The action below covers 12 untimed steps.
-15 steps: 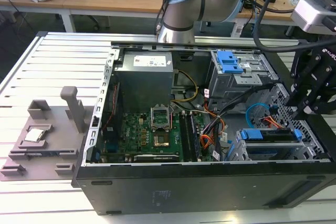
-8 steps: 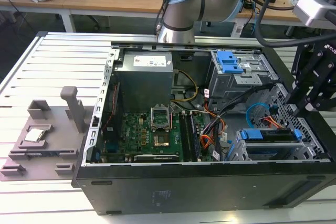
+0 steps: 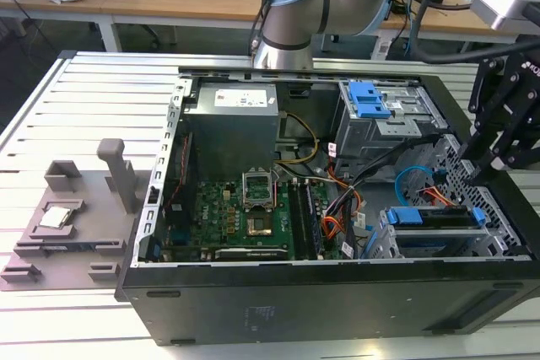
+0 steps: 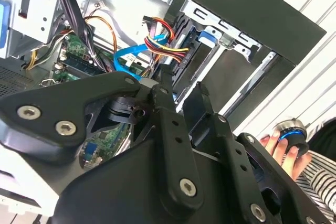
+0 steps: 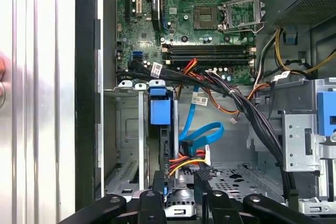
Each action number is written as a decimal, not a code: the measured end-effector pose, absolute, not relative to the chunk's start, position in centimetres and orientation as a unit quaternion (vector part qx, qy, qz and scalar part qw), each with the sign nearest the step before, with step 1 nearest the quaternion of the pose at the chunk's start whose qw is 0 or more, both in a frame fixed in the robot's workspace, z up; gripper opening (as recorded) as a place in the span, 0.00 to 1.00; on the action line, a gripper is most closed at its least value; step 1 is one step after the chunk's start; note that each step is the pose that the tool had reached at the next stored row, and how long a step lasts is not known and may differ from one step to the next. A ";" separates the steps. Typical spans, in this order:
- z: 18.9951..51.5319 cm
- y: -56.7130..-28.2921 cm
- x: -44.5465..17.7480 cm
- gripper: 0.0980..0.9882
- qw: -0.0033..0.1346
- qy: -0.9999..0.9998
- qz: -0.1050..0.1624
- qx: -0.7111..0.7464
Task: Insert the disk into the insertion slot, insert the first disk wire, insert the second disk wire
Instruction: 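Insert the second disk wire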
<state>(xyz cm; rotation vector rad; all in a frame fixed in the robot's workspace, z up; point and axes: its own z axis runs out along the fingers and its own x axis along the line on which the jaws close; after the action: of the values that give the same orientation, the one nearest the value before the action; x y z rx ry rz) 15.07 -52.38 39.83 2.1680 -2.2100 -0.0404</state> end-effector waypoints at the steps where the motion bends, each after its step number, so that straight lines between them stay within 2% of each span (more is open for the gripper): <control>1: 39.8 -52.3 15.0 0.30 0.023 -0.714 -0.013 0.700; 12: 39.4 -50.8 13.6 0.30 0.023 -0.712 -0.013 0.702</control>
<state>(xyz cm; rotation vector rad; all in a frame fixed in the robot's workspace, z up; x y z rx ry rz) 13.63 -50.82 39.39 2.1737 -2.2042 -0.0403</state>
